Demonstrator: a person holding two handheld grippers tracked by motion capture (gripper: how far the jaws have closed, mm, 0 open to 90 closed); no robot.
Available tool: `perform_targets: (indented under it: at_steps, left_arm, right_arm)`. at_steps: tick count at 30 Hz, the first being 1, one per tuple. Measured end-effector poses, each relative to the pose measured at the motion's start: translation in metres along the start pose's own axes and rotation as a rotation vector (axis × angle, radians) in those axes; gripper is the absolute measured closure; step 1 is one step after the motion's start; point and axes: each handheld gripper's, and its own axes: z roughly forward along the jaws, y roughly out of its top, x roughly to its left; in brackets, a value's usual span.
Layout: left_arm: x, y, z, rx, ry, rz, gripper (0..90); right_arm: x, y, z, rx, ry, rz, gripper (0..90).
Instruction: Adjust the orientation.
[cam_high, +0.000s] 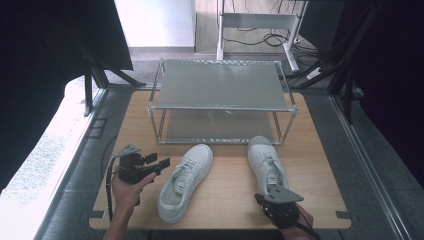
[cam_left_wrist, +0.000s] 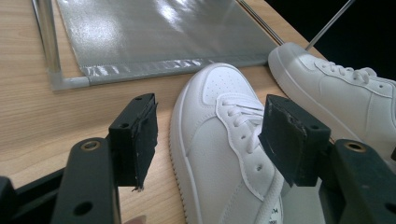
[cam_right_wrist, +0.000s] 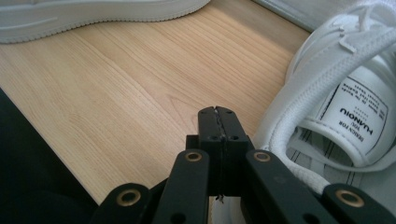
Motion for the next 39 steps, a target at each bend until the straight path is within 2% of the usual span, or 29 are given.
perform_targets:
  at_steps: [2, 8, 15, 17, 24, 32, 33, 34, 36, 37, 39]
  left_arm:
    - [0.001, 0.0, 0.0, 0.001, 0.0, -0.003, 36.2]
    - [0.0, -0.001, 0.001, 0.007, -0.001, -0.001, 36.2]
    - [0.002, -0.001, 0.0, 0.005, 0.0, -0.006, 36.2]
    - [0.002, 0.0, -0.001, 0.002, -0.001, -0.008, 36.2]
    - [0.005, 0.0, -0.003, -0.003, 0.002, -0.016, 36.2]
    - [0.005, 0.0, -0.003, -0.002, -0.002, -0.014, 36.3]
    - [0.005, 0.0, -0.003, -0.002, -0.003, -0.015, 36.3]
    - [0.004, 0.0, -0.003, -0.002, -0.006, -0.018, 36.3]
    - [0.003, 0.002, -0.003, -0.003, -0.015, -0.017, 36.3]
    - [0.002, 0.002, -0.003, -0.002, -0.017, -0.013, 36.2]
    - [-0.001, 0.004, -0.002, -0.001, -0.023, -0.007, 36.2]
  right_arm:
    - [-0.001, -0.002, -0.001, 0.002, -0.011, 0.0, 90.0]
    - [-0.006, -0.008, -0.008, 0.003, 0.002, 0.025, 90.0]
    - [-0.021, -0.018, -0.017, 0.023, -0.034, 0.056, 90.0]
    - [-0.029, -0.021, -0.019, 0.026, -0.02, 0.078, 90.0]
    - [-0.038, -0.025, -0.021, 0.035, 0.007, 0.103, 90.0]
    - [-0.045, -0.028, -0.021, 0.052, 0.006, 0.119, 90.0]
    - [-0.044, -0.028, -0.021, 0.05, 0.012, 0.113, 88.7]
    - [-0.042, -0.026, -0.02, 0.03, 0.033, 0.101, 83.0]
    - [-0.041, -0.023, -0.021, -0.009, 0.072, 0.111, 80.2]
    - [-0.041, -0.018, -0.023, -0.056, 0.102, 0.123, 77.0]
    - [-0.042, -0.015, -0.024, -0.069, 0.104, 0.122, 74.4]
